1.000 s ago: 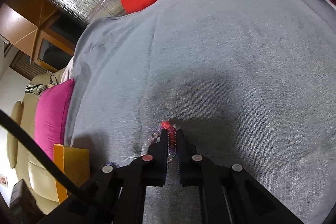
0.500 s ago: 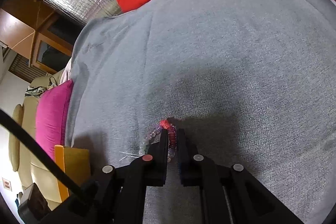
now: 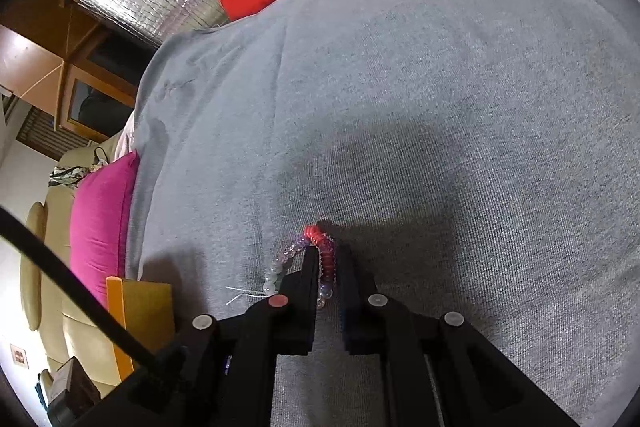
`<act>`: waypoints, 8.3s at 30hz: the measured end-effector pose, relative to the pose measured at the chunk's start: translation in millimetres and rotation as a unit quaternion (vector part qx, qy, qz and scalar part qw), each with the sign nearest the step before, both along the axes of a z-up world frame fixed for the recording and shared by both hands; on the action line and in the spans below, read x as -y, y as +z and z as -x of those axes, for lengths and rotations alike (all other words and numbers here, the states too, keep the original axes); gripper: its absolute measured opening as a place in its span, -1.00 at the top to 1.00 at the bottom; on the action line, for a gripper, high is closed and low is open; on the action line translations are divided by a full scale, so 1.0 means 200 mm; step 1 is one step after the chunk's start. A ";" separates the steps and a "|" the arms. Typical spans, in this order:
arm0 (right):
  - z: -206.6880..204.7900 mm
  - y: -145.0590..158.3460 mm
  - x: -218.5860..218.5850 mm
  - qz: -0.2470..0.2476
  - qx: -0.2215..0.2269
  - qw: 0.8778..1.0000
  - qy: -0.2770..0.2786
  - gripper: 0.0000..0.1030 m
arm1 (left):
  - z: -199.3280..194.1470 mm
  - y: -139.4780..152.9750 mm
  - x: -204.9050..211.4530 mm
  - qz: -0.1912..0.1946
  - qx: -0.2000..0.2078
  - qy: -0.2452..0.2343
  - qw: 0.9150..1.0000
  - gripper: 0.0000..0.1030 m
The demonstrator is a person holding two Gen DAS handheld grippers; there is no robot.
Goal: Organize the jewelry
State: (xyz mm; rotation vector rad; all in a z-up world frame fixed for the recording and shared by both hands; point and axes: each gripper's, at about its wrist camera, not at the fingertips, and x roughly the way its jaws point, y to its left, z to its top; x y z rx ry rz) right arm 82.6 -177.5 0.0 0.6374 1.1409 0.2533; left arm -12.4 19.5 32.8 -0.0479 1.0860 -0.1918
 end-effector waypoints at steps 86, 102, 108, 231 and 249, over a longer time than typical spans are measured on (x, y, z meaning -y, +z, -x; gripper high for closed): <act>0.00 0.05 0.12 0.053 0.033 0.997 -0.040 0.82 | 0.15 0.06 -0.04 0.030 0.028 0.030 0.999 0.28; 0.01 0.01 0.18 -0.015 0.010 0.999 -0.041 0.55 | 0.05 0.00 0.05 0.006 0.025 0.021 0.999 -0.11; 0.01 0.03 0.06 0.028 0.024 0.999 -0.004 0.52 | 0.07 0.02 0.06 0.046 0.028 -0.011 0.998 -0.10; 0.49 0.31 -1.27 -0.076 0.177 0.942 0.273 0.19 | 0.84 0.17 -0.91 -0.065 -0.003 0.160 0.985 0.56; 0.66 0.56 -0.93 -0.032 0.282 0.931 0.229 0.08 | 0.94 0.47 -0.82 -0.044 0.093 0.176 0.979 -0.12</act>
